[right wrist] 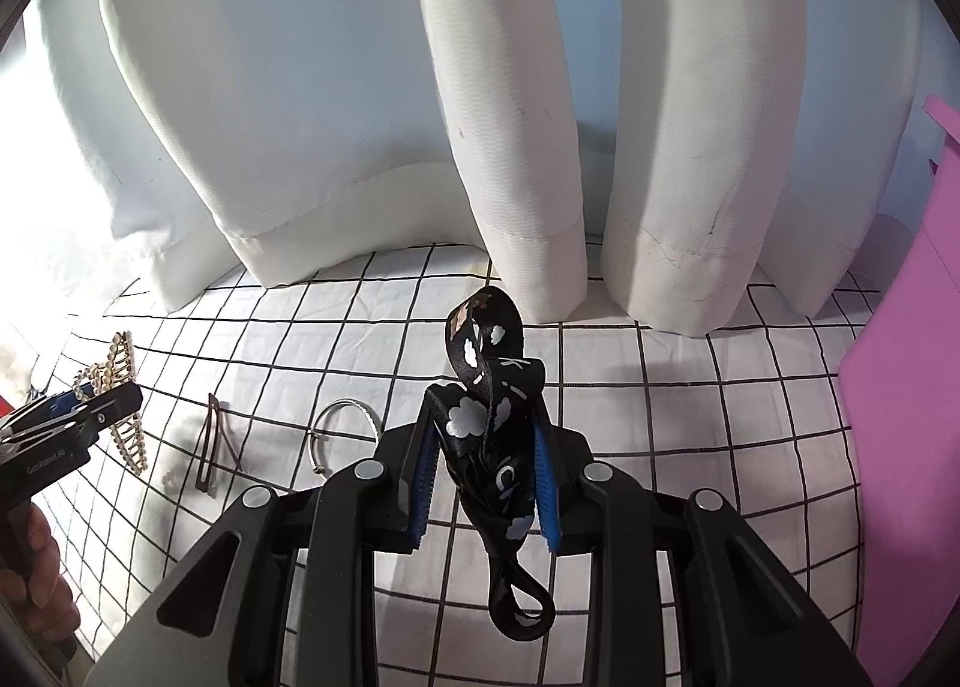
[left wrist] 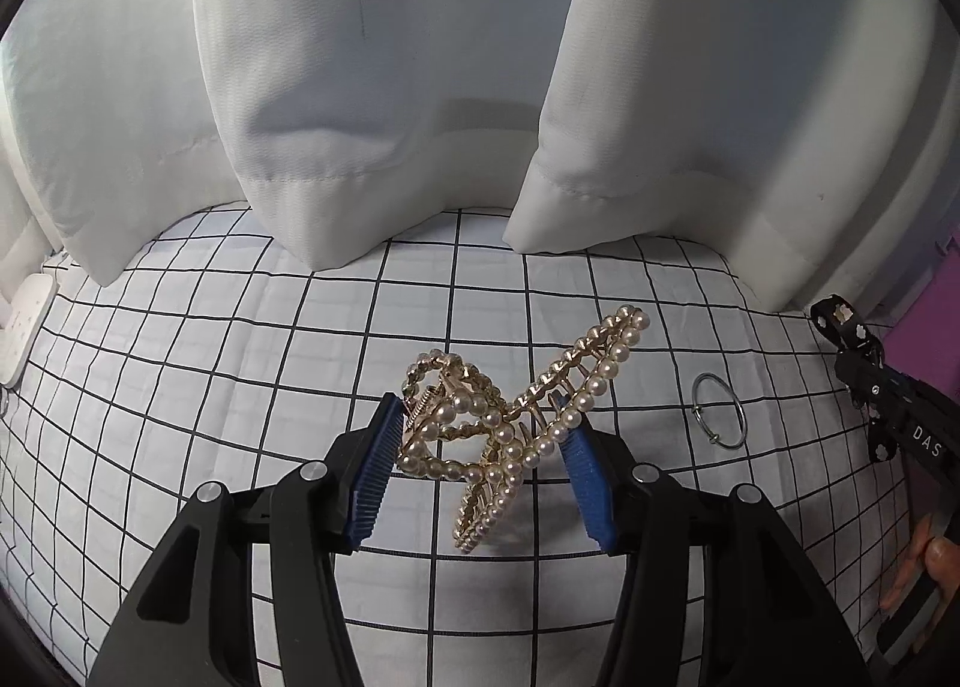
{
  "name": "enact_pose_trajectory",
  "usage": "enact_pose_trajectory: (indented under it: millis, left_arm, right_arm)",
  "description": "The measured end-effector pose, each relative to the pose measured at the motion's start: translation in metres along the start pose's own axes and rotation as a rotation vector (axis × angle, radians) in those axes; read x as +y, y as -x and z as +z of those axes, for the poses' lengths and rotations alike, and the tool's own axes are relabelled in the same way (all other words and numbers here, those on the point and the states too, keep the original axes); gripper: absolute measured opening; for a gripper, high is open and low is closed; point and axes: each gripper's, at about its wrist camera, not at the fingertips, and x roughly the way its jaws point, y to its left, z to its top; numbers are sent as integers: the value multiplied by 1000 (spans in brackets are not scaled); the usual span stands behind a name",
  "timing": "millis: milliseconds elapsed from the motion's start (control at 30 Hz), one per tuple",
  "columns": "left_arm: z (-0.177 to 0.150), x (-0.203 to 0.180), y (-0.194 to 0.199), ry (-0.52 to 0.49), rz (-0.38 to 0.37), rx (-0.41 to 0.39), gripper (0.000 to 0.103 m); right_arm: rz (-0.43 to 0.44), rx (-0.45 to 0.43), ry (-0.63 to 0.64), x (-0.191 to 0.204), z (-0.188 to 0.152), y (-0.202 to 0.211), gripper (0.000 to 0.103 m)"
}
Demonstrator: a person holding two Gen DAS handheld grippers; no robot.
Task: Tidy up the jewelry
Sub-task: 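Lift the claw clip in the left tool while the right tool carries the hair tie to the tub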
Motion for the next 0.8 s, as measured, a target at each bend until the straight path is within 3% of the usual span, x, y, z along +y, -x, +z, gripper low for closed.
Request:
enact_pose_trajectory:
  millis: [500, 800]
  left_arm:
    - [3, -31, 52, -59, -39, -55, 52]
    - [5, -75, 89, -117, -90, -101, 52]
  right_arm:
    - [27, -65, -4, -10, 1, 62, 27]
    - [10, -146, -29, -30, 4, 120, 27]
